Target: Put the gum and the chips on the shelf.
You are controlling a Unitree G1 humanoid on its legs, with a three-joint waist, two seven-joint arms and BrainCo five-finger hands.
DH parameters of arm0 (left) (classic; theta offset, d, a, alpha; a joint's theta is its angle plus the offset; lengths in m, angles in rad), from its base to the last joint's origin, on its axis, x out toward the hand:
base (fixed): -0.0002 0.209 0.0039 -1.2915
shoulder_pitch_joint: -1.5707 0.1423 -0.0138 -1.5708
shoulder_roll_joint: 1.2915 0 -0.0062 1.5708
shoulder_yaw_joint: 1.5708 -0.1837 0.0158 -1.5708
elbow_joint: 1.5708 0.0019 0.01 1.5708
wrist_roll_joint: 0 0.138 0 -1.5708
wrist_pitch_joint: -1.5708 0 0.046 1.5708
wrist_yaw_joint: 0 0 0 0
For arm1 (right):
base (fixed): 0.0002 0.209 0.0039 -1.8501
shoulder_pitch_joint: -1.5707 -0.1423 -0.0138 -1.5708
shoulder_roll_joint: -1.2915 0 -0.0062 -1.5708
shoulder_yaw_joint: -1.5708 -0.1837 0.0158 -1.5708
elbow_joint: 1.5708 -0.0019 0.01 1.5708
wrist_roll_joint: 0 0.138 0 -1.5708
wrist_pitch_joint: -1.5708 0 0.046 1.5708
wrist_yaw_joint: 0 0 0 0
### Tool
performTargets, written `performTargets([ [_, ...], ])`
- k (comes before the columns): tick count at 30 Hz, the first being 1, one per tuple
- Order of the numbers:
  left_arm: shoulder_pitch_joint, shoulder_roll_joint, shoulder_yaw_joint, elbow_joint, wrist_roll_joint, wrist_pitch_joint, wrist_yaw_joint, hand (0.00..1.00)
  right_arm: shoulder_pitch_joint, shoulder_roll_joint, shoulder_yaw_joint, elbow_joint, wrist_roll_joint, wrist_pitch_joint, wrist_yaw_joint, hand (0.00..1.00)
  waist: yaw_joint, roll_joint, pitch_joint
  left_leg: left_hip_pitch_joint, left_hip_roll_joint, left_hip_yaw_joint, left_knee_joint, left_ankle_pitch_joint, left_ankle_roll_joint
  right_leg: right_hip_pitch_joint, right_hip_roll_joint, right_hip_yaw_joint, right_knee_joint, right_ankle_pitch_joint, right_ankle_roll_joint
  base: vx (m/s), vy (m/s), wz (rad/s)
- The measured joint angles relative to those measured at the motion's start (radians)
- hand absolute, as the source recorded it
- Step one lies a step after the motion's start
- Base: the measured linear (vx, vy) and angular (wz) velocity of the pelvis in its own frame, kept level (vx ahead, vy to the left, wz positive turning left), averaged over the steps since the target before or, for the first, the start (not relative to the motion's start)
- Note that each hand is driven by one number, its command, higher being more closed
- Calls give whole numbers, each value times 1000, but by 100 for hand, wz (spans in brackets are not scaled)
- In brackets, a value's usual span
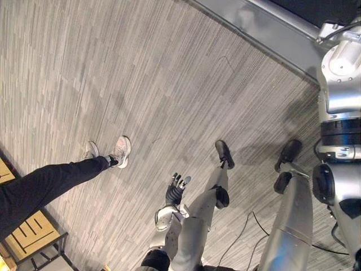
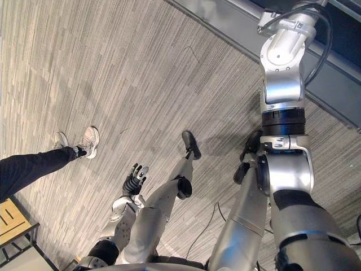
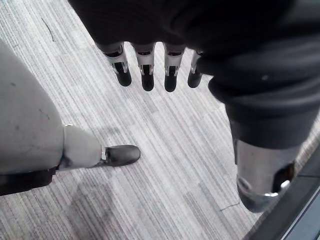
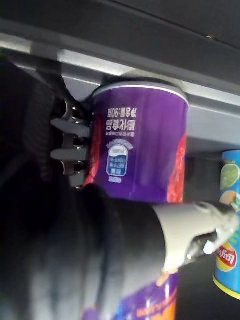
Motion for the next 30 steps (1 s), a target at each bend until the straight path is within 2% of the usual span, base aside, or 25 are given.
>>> performTargets([
  [8, 0, 0, 2, 0, 0, 0, -1, 0, 40, 41, 2, 0, 0, 3, 1, 0, 1, 0, 0, 30, 21, 5, 0, -1, -1, 38, 25, -4, -19, 0, 0, -53, -35, -9],
  [9, 0, 0, 2, 0, 0, 0, -1, 0, 40, 40, 2, 0, 0, 3, 1, 100, 1, 0, 0, 31, 23, 6, 0, -1, -1, 38, 28, -3, -21, 0, 0, -63, -43, -6],
  [28, 0, 0, 2, 10, 0, 0, -5, 0, 54, 39, -12, 14, 2, 13, 1, 100, -5, -1, -1, 64, 41, 28, 0, -2, -2, 69, 58, 6, -44, 1, -2, -39, -37, -6],
  [29, 0, 0, 3, 11, 0, 1, -5, 0, 56, 39, -12, 14, 2, 12, 1, 0, -7, -1, -1, 65, 41, 28, 0, -1, -1, 71, 58, 6, -45, 2, -2, -31, -39, 0],
  [30, 0, 0, 3, 11, 0, 1, -5, 0, 56, 39, -12, 14, 3, 12, 2, 0, -8, -1, -1, 66, 42, 28, 0, -1, -1, 73, 59, 5, -46, 2, -2, -30, -38, 0],
])
